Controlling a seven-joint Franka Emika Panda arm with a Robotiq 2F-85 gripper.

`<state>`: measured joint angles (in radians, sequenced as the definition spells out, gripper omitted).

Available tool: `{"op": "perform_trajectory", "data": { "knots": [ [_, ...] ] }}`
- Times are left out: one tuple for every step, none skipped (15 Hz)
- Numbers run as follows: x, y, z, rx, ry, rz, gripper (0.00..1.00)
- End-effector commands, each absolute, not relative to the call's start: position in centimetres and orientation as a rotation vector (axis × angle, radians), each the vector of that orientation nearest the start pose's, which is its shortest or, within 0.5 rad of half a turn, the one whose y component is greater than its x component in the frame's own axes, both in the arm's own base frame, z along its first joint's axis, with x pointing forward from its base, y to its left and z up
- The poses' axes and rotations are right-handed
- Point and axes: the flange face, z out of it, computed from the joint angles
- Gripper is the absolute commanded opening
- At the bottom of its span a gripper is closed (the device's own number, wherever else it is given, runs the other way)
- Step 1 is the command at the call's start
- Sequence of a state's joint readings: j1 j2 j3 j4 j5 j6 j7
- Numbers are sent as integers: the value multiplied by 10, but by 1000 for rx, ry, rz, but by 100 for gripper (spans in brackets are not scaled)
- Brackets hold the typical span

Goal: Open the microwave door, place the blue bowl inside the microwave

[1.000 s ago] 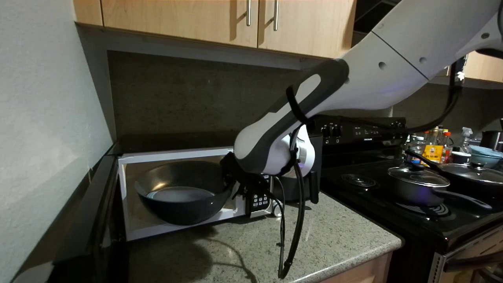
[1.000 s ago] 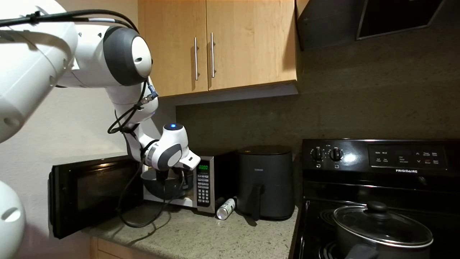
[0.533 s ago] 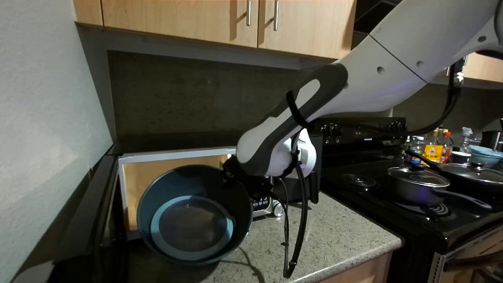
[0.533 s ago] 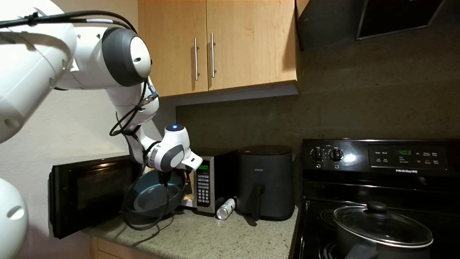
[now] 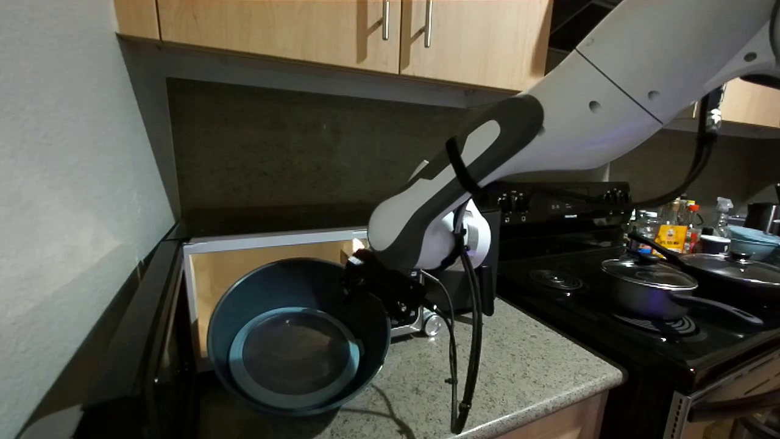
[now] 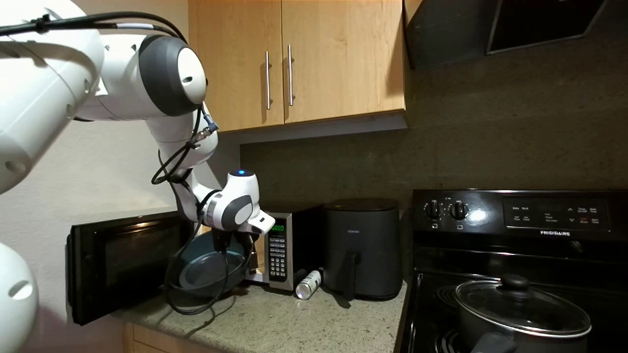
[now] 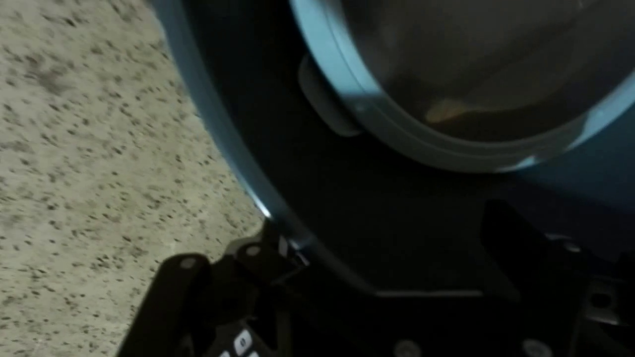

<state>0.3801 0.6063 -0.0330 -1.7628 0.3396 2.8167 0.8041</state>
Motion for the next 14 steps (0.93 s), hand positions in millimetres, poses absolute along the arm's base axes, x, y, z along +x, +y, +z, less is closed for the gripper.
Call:
{"op": "perform_trajectory", "data": {
  "knots": [
    [633,220,279,-2708,974,-179,100],
    [626,219,282,-2765,971,-126,100],
    [620,217,285,-2819,960,-69,100],
    [615,217,289,-2871,960,-11,100],
    [610,216,294,-2925,955,49,100],
    [604,216,299,-2963,945,89,100],
    [597,217,306,-2991,923,132,100],
    [589,219,312,-3011,884,195,100],
    [580,220,315,-3031,856,235,100],
    [575,221,319,-3055,834,245,100],
    [572,220,326,-3056,834,256,100],
    [589,228,315,-3027,862,234,100],
    [585,229,319,-3032,854,242,100],
    [583,229,322,-3033,850,243,100]
  ]
}}
